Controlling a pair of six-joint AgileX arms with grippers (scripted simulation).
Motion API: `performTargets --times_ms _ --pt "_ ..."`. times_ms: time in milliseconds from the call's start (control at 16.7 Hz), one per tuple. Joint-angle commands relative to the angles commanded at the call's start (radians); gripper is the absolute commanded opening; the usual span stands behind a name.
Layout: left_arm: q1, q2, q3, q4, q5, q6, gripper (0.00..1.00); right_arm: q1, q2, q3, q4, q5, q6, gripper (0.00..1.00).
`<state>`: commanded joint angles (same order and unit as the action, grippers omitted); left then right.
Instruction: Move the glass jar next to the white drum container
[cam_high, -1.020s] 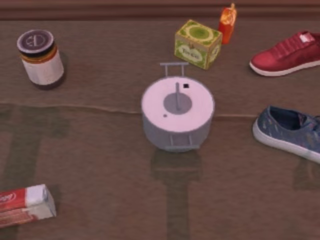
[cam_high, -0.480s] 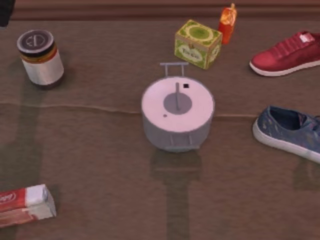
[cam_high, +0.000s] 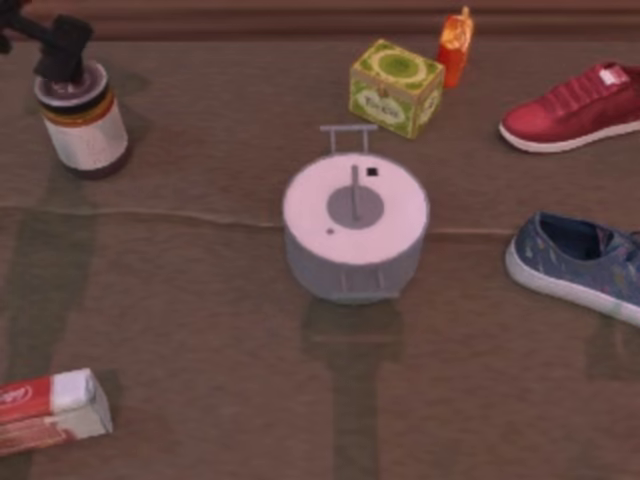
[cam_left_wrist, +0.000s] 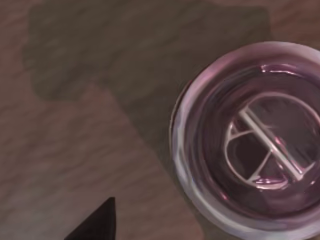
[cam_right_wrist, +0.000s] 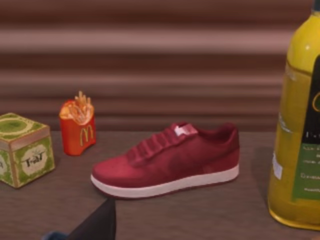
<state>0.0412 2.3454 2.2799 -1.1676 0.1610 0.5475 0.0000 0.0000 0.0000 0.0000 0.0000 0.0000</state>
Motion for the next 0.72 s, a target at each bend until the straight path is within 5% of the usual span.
performTargets --times_ms 720 --pt "-0.003 0.157 0.142 -0.069 0.013 0.031 1.00 0.000 0.000 0.000 0.000 0.000 0.000 1.00"
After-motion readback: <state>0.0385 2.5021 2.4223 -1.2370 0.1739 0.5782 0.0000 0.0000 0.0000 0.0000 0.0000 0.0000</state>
